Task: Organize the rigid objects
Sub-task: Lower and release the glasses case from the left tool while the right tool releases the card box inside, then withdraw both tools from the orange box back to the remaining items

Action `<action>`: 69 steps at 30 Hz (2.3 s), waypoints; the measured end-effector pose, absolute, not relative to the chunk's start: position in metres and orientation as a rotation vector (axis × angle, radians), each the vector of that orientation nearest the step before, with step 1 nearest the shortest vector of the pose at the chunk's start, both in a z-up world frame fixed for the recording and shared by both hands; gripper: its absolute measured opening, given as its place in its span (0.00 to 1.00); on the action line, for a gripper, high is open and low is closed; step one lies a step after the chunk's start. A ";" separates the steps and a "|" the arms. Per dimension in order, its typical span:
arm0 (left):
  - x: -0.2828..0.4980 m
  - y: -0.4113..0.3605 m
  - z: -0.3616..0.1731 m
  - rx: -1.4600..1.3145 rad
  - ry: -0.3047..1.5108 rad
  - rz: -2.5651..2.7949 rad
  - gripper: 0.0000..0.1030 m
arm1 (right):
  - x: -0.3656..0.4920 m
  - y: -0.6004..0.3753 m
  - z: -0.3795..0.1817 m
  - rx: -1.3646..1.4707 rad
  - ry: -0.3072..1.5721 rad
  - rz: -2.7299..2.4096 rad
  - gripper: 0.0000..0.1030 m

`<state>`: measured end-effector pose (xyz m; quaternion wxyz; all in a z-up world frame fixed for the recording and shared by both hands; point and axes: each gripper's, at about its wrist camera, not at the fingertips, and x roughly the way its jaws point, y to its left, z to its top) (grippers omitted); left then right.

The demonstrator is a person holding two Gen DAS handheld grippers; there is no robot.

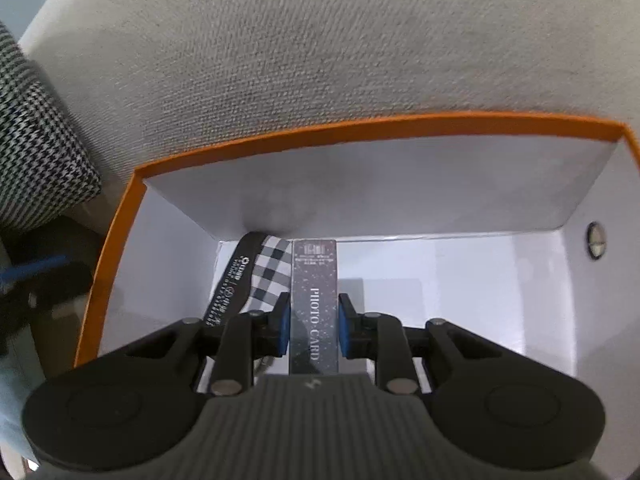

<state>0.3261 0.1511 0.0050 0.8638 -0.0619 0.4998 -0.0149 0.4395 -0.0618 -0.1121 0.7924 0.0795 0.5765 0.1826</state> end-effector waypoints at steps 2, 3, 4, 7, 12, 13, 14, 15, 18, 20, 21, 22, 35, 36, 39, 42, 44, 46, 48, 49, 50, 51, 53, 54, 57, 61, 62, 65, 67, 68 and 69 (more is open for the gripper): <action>0.321 0.157 0.002 -0.160 1.061 -0.043 0.29 | 0.442 -0.056 -0.115 0.190 1.250 0.399 0.23; 0.320 0.159 0.000 -0.170 1.067 -0.048 0.28 | 0.442 -0.055 -0.116 0.202 1.251 0.402 0.23; 0.318 0.160 -0.001 -0.176 1.071 -0.051 0.27 | 0.442 -0.052 -0.116 0.202 1.249 0.404 0.23; 0.316 0.164 -0.003 -0.193 1.077 -0.057 0.25 | 0.442 -0.049 -0.117 0.197 1.252 0.395 0.23; 0.317 0.162 -0.010 -0.213 1.083 -0.070 0.25 | 0.446 -0.055 -0.115 0.194 1.265 0.402 0.23; 0.312 0.159 -0.021 -0.214 1.082 -0.070 0.24 | 0.451 -0.054 -0.115 0.180 1.269 0.407 0.23; 0.312 0.158 -0.023 -0.214 1.082 -0.069 0.24 | 0.452 -0.053 -0.116 0.177 1.275 0.410 0.23; 0.314 0.155 -0.026 -0.212 1.085 -0.069 0.24 | 0.455 -0.055 -0.118 0.181 1.286 0.413 0.23; 0.315 0.150 -0.034 -0.211 1.090 -0.065 0.24 | 0.460 -0.058 -0.124 0.193 1.313 0.421 0.24; 0.321 0.146 -0.043 -0.210 1.089 -0.070 0.23 | 0.462 -0.061 -0.124 0.189 1.311 0.411 0.27; 0.321 0.145 -0.045 -0.208 1.090 -0.069 0.23 | 0.462 -0.063 -0.122 0.169 1.308 0.400 0.30; 0.324 0.143 -0.048 -0.205 1.091 -0.068 0.23 | 0.460 -0.064 -0.121 0.141 1.304 0.394 0.34; 0.328 0.131 -0.066 -0.201 1.095 -0.079 0.23 | 0.445 -0.064 -0.122 -0.104 1.365 0.475 0.48; 0.329 0.131 -0.067 -0.202 1.096 -0.079 0.23 | 0.443 -0.064 -0.122 -0.102 1.368 0.487 0.47; 0.329 0.133 -0.066 -0.210 1.096 -0.071 0.23 | 0.442 -0.060 -0.124 -0.102 1.364 0.474 0.44; 0.328 0.133 -0.067 -0.214 1.097 -0.064 0.23 | 0.447 -0.058 -0.125 -0.078 1.356 0.470 0.38; 0.328 0.133 -0.068 -0.215 1.097 -0.065 0.23 | 0.451 -0.059 -0.125 -0.062 1.360 0.468 0.36; 0.328 0.133 -0.068 -0.215 1.098 -0.064 0.23 | 0.454 -0.059 -0.126 -0.027 1.369 0.446 0.35; 0.329 0.134 -0.069 -0.216 1.098 -0.066 0.23 | 0.455 -0.060 -0.126 0.014 1.377 0.414 0.35; 0.329 0.134 -0.069 -0.215 1.098 -0.066 0.23 | 0.455 -0.061 -0.126 0.030 1.378 0.397 0.35; 0.329 0.134 -0.069 -0.215 1.098 -0.065 0.23 | 0.455 -0.062 -0.125 0.041 1.374 0.386 0.35; 0.330 0.134 -0.069 -0.215 1.098 -0.064 0.23 | 0.456 -0.063 -0.126 0.055 1.371 0.376 0.35; 0.331 0.133 -0.070 -0.212 1.099 -0.065 0.23 | 0.458 -0.067 -0.128 0.101 1.375 0.351 0.35; 0.331 0.132 -0.070 -0.211 1.099 -0.063 0.23 | 0.459 -0.069 -0.128 0.120 1.378 0.344 0.35; 0.331 0.130 -0.070 -0.209 1.099 -0.060 0.23 | 0.461 -0.072 -0.131 0.144 1.381 0.344 0.35; 0.323 0.126 -0.061 -0.193 1.060 -0.057 0.23 | 0.450 -0.077 -0.114 0.107 1.345 0.360 0.34; 0.318 0.125 -0.057 -0.187 1.038 -0.058 0.23 | 0.445 -0.078 -0.108 0.097 1.326 0.369 0.34; 0.300 0.120 -0.038 -0.167 0.968 -0.061 0.23 | 0.423 -0.084 -0.082 0.065 1.260 0.406 0.34; 0.280 0.116 -0.020 -0.170 0.911 -0.080 0.23 | 0.405 -0.093 -0.061 0.049 1.204 0.436 0.34; 0.271 0.114 -0.014 -0.174 0.891 -0.090 0.23 | 0.392 -0.097 -0.050 0.041 1.169 0.448 0.34; 0.258 0.111 -0.007 -0.180 0.868 -0.100 0.23 | 0.381 -0.101 -0.042 0.039 1.140 0.462 0.34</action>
